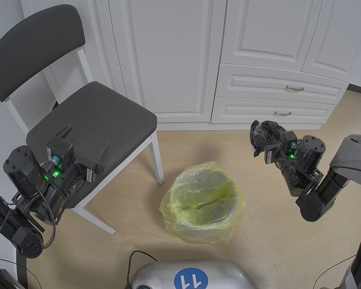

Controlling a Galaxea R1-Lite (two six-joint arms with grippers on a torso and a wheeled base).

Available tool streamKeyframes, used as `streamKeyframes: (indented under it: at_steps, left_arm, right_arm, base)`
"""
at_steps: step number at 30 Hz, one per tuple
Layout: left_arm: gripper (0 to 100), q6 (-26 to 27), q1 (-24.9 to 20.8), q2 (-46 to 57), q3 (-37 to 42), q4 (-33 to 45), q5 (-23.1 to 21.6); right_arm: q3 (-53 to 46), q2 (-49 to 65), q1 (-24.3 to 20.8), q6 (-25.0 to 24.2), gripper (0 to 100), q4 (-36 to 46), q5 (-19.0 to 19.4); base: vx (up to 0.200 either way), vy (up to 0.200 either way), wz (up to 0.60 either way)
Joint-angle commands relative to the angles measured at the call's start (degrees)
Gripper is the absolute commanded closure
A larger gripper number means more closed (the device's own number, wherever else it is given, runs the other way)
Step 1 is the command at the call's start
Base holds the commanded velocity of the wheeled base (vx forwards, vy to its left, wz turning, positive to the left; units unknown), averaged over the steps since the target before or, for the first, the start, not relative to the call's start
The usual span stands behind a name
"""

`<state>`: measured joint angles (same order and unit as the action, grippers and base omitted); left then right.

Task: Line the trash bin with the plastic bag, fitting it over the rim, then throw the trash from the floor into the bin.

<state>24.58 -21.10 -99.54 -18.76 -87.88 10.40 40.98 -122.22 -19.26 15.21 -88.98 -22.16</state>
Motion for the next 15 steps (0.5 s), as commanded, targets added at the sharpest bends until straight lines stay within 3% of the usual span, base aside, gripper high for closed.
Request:
streamKeyframes:
  at_steps: [1,15]
  left_arm:
    - [0,0.0,0.2,0.3,0.0,-0.1,0.1]
    - [0,0.0,0.2,1.5,0.1,0.0,0.1]
  right_arm:
    - [-4.2,7.3,-2.9,0.3,100,-1.0,-0.2]
    - [-6.4,10.2,-11.5,0.1,100,-1.0,-3.7]
  base:
    - [0.000,0.000,0.00]
    - [0.000,0.000,0.00]
